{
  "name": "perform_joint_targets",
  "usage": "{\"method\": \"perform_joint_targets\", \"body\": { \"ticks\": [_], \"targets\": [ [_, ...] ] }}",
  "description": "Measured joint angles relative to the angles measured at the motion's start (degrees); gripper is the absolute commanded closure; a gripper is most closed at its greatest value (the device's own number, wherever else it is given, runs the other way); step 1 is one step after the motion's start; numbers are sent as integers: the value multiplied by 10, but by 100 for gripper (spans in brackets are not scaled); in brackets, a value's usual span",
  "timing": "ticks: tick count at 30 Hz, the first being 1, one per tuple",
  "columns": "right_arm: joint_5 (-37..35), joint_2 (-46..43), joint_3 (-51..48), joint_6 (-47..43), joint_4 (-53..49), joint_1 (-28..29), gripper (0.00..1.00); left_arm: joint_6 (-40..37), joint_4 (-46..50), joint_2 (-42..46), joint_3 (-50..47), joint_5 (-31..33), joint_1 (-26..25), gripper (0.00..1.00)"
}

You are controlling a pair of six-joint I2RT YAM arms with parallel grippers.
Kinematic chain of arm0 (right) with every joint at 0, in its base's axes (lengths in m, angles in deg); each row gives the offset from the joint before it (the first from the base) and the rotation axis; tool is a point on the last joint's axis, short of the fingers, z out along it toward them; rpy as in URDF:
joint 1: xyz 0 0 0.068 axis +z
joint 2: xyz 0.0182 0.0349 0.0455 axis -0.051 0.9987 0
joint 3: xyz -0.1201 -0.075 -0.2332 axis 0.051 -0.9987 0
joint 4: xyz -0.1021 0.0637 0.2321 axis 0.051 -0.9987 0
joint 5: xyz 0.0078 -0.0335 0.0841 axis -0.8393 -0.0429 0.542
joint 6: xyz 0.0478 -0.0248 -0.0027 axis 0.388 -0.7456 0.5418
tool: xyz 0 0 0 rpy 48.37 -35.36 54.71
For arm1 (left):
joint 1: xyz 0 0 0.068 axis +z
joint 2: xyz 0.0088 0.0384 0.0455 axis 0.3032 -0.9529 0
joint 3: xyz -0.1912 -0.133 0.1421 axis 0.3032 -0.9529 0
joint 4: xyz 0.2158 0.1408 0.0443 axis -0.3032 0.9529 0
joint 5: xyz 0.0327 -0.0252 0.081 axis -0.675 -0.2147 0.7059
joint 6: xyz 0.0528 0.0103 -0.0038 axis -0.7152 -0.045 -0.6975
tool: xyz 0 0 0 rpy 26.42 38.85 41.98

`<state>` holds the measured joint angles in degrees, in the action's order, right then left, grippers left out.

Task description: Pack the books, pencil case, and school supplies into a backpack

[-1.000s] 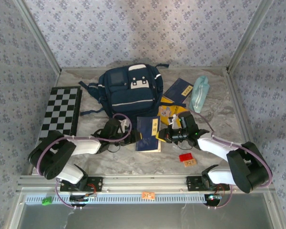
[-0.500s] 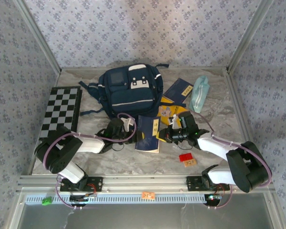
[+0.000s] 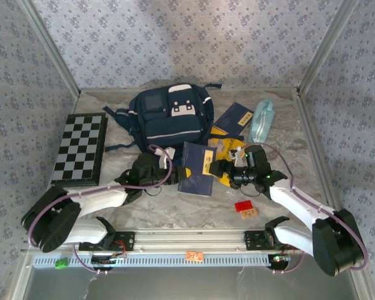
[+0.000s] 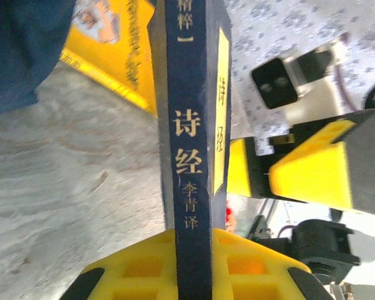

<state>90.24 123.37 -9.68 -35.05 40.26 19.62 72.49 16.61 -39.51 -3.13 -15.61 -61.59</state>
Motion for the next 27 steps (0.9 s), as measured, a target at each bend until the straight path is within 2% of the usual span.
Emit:
{"method": "perform_joint_targets", "body": {
  "ticks": [5,15,20,27],
  "targets": [
    [31,-10,2,2,3,-11,0,13,20,49,36,0,0,100],
    [89,-33,33,84,140,10,3,51,15,56,104,5,-1,100],
    [93,-62,51,101,159,16,16,42,55,57,130,22,2,100],
    [81,-75,59,90,131,23,54,27,114,57,131,41,8,100]
  ]
}}
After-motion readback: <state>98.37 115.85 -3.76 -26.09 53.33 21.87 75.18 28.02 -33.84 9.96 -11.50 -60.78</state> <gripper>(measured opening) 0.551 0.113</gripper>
